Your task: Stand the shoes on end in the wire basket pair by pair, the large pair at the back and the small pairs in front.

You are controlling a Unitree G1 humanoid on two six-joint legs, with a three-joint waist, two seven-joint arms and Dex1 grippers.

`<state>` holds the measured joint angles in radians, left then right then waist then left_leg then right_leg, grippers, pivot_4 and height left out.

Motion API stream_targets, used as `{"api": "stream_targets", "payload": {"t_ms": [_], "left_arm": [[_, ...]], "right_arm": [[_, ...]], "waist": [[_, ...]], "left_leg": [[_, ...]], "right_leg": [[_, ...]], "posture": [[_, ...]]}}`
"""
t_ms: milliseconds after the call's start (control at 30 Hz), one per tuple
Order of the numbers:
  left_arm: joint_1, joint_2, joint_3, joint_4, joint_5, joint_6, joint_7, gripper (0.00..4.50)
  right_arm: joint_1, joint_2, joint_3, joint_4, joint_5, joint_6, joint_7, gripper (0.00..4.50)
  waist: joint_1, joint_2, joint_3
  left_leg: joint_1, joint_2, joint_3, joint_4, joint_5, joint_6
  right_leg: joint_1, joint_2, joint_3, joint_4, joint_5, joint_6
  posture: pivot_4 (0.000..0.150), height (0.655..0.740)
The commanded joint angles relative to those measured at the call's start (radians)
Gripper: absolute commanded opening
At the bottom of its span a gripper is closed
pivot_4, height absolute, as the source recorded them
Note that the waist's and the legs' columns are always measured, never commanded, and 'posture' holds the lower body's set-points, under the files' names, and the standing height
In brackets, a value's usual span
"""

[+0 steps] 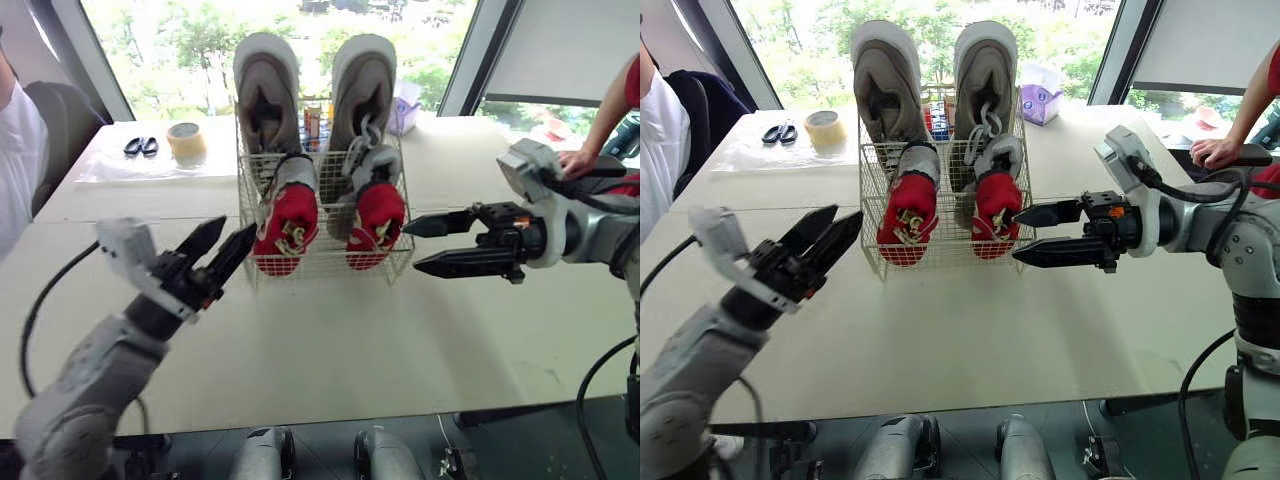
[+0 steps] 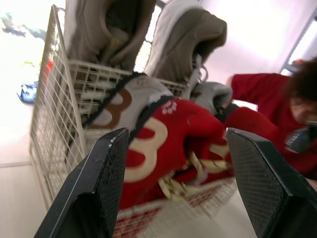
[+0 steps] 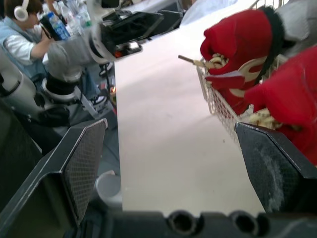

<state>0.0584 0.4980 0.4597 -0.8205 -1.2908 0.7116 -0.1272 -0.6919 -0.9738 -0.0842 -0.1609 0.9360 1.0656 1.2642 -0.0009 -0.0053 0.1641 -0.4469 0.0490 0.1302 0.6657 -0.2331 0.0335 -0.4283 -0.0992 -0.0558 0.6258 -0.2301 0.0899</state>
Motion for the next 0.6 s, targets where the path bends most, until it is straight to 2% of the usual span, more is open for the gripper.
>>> {"api": "stream_targets", "payload": {"t_ms": [33,133,200,333,367,467,600], "left_arm": [[0.065,0.095,0.142,0.06,-0.041,-0.004,0.04,3.17],[0.073,0.192,0.206,0.147,-0.024,0.008,0.064,3.17],[0.099,0.264,0.221,0.185,0.019,0.035,0.031,3.17],[0.214,0.482,0.086,0.235,0.314,0.056,-0.161,3.17],[0.226,0.497,0.076,0.238,0.343,0.043,-0.191,3.17],[0.229,0.47,0.103,0.267,0.311,0.046,-0.281,3.17],[0.223,0.44,0.127,0.292,0.318,0.044,-0.355,3.17]], "right_arm": [[0.029,-0.047,-0.014,-0.029,-0.024,-0.027,0.024,4.5],[0.107,-0.069,-0.038,-0.021,-0.042,-0.036,0.027,4.5],[0.154,-0.074,-0.056,-0.03,-0.038,-0.04,0.022,4.5],[0.245,-0.054,-0.063,-0.061,-0.062,-0.082,-0.012,4.5],[0.257,-0.053,-0.067,-0.067,-0.061,-0.087,-0.017,4.5],[0.285,-0.052,-0.083,-0.082,-0.05,-0.091,-0.036,4.5],[0.302,-0.046,-0.093,-0.094,-0.046,-0.094,-0.058,4.5]], "waist": [[0.004,0.0,0.0],[0.012,0.0,0.0],[0.012,0.0,0.0],[0.008,0.0,0.0],[0.008,0.0,0.0],[0.008,-0.001,0.0],[0.007,-0.001,0.0]], "left_leg": [[0.0,0.0,0.0,0.0,0.0,0.0],[0.002,0.0,-0.001,-0.001,-0.002,-0.003],[0.001,0.0,-0.001,-0.002,-0.002,-0.003],[0.0,-0.002,0.007,-0.005,-0.006,-0.001],[0.0,-0.002,0.009,-0.007,-0.006,-0.001],[0.0,-0.003,0.019,-0.015,-0.005,-0.002],[0.0,-0.001,0.02,-0.019,-0.005,-0.003]], "right_leg": [[0.0,0.0,0.0,0.0,0.0,0.0],[-0.001,0.0,-0.001,-0.007,0.0,-0.001],[0.0,-0.002,-0.001,-0.011,0.0,-0.001],[-0.005,-0.008,-0.001,-0.013,0.001,-0.002],[-0.007,-0.01,-0.001,-0.013,0.001,-0.003],[-0.014,-0.018,-0.002,-0.013,0.002,-0.004],[-0.016,-0.018,-0.003,-0.013,0.002,-0.004]], "posture": [[0.15,0.7351],[0.15,0.7351],[0.15,0.7351],[0.15,0.7351],[0.15,0.7351],[0.15,0.7351],[0.15,0.7351]]}}
